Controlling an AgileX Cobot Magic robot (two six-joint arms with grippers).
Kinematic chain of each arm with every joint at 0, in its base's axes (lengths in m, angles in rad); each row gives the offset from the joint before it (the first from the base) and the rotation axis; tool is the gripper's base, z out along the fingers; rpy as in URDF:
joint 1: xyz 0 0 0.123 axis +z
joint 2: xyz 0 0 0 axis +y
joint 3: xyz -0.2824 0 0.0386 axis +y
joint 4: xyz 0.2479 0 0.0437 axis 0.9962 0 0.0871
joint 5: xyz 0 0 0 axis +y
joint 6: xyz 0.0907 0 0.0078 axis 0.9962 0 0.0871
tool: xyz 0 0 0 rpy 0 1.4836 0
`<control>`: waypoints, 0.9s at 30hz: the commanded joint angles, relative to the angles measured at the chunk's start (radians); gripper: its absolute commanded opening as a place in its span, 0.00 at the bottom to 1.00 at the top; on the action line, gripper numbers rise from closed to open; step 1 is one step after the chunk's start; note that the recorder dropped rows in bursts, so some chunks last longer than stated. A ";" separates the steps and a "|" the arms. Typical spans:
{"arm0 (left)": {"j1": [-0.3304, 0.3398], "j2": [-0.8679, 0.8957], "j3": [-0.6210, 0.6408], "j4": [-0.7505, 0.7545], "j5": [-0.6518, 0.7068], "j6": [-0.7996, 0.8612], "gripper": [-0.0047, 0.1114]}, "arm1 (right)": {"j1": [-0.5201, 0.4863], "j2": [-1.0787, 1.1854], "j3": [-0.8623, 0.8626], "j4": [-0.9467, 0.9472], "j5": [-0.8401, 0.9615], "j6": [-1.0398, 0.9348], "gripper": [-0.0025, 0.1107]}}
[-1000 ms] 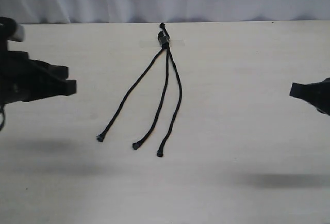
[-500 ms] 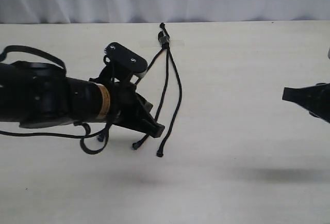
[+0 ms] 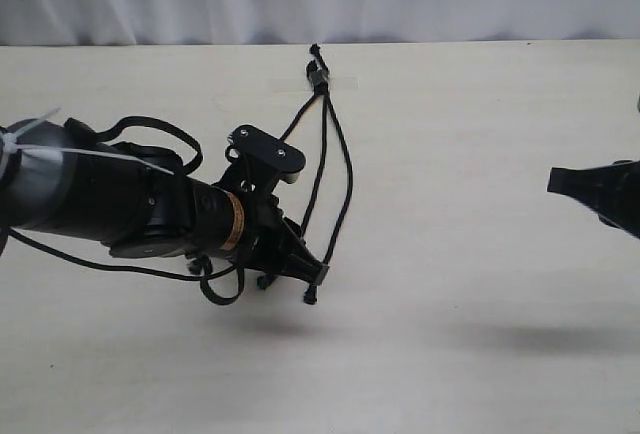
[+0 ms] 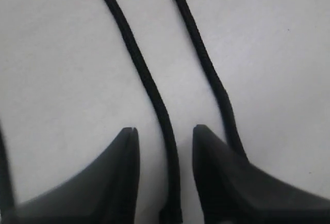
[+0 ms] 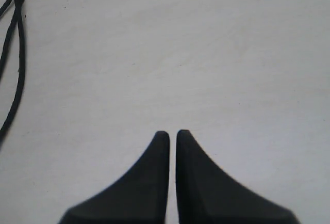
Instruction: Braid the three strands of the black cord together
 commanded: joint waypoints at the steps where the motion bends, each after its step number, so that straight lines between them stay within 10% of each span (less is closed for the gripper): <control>1: -0.008 0.015 -0.007 -0.009 0.001 -0.007 0.33 | -0.005 0.000 -0.007 0.006 -0.007 0.004 0.06; 13: -0.008 0.051 -0.007 -0.051 0.045 -0.007 0.33 | -0.005 0.000 -0.007 0.006 -0.007 0.004 0.06; 21: -0.008 0.029 -0.007 -0.031 0.109 0.005 0.04 | -0.005 0.000 -0.007 0.006 -0.007 0.004 0.06; 27: 0.119 -0.146 -0.007 0.054 0.220 0.005 0.04 | -0.005 0.000 -0.007 0.006 -0.006 0.004 0.06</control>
